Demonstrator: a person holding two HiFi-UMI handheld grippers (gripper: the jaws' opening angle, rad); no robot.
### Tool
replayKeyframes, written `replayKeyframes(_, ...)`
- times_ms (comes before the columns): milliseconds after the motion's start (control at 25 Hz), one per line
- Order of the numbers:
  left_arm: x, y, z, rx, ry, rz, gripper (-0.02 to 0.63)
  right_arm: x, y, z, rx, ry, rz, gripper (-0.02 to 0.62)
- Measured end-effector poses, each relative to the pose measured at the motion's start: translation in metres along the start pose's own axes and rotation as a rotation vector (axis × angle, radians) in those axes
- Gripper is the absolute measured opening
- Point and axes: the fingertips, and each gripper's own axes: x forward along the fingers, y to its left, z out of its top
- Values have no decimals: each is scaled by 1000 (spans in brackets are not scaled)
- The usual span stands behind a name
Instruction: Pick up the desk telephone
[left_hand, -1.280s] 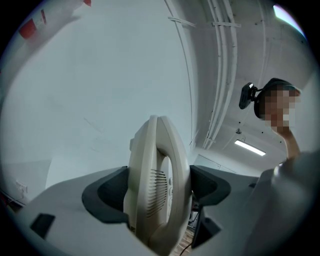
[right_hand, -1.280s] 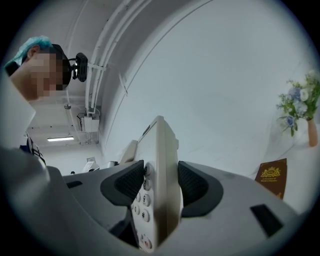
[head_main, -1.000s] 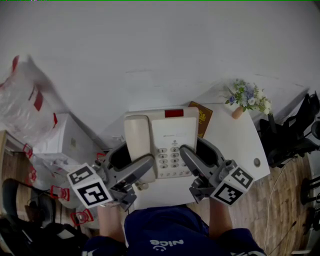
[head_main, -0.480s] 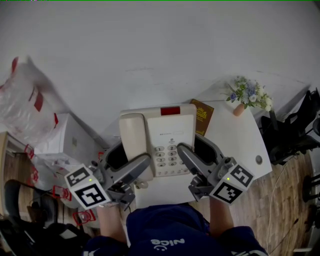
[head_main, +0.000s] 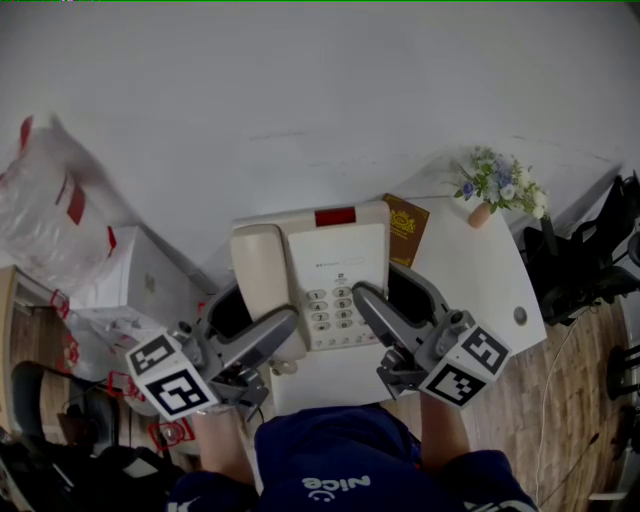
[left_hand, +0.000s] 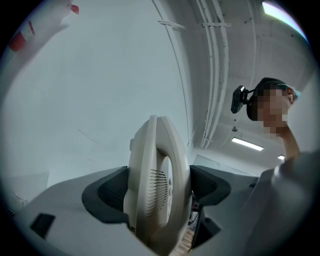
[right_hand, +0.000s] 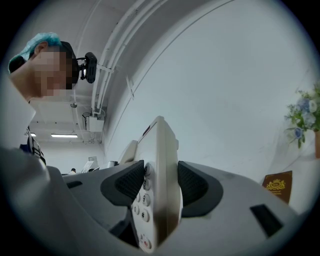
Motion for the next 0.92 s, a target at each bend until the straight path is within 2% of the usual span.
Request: replayKeyframes(920,0,-2,0,13,-4,2,383,-1,1,1,-6,1,6,229)
